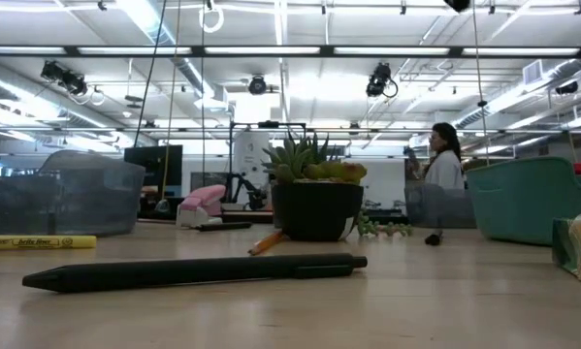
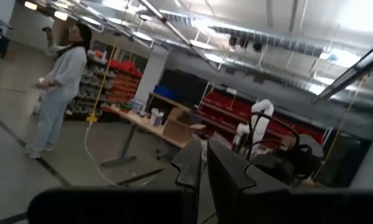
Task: Sort crayons/erasers/pens/pencils in bins
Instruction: Put the pink stapler into the bottom black bin
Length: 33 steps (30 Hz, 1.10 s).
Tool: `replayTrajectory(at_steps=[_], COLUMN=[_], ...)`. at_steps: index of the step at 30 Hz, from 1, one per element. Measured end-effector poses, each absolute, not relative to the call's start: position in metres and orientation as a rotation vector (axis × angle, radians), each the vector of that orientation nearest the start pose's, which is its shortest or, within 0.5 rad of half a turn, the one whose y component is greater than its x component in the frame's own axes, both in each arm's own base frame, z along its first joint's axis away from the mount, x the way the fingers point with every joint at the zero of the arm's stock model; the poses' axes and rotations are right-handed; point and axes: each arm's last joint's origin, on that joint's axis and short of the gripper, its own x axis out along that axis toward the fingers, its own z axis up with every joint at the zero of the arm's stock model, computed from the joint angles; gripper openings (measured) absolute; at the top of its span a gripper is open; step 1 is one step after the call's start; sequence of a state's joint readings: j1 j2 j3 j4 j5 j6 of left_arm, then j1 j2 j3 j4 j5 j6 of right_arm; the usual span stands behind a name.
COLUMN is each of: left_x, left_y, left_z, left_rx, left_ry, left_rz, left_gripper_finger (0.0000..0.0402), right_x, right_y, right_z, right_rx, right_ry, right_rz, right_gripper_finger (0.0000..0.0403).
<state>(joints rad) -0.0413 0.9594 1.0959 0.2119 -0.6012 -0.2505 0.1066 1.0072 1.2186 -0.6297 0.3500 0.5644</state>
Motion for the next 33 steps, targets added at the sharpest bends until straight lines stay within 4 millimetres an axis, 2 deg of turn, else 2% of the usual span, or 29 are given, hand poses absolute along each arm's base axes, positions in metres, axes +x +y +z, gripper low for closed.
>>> replayTrajectory(at_steps=[5,10,13,15,20,24,26,28,33], left_x=[0.177,0.171,0.167,0.167,0.166,0.165,0.164,0.164,0.184], left_y=[0.009,0.009,0.009,0.008,0.006,0.009,0.010,0.011,0.031], left_z=[0.461,0.470,0.471,0.472,0.471,0.471,0.469,0.466,0.448], left_rx=[-0.373,-0.399,-0.429,-0.407,-0.382,-0.290,-0.229,-0.179,-0.306], left_ry=[-0.465,-0.498,-0.509,-0.502,-0.484,-0.468,-0.424,-0.303,0.095], left_rz=[0.499,0.490,0.461,0.431,0.419,0.460,0.465,0.450,0.604], left_gripper_finger=[0.0031,0.0029,0.0034,0.0038,0.0050,0.0062,0.0072,0.0093,0.0174], right_x=[0.220,0.243,0.256,0.264,0.277,0.282,0.281,0.277,0.256], right_y=[0.011,0.002,-0.005,-0.009,-0.012,-0.012,-0.012,-0.014,-0.023], right_z=[0.433,0.445,0.433,0.420,0.395,0.389,0.389,0.390,0.400], right_rx=[0.355,0.271,0.325,0.395,0.585,0.695,0.724,0.735,0.712], right_ry=[0.284,0.282,0.336,0.411,0.547,0.552,0.548,0.548,0.538], right_rz=[-0.342,-0.394,-0.450,-0.468,-0.516,-0.563,-0.577,-0.600,-0.632], right_gripper_finger=[0.0006,0.0006,0.0013,0.0034,0.0120,0.0178,0.0196,0.0208,0.0221])
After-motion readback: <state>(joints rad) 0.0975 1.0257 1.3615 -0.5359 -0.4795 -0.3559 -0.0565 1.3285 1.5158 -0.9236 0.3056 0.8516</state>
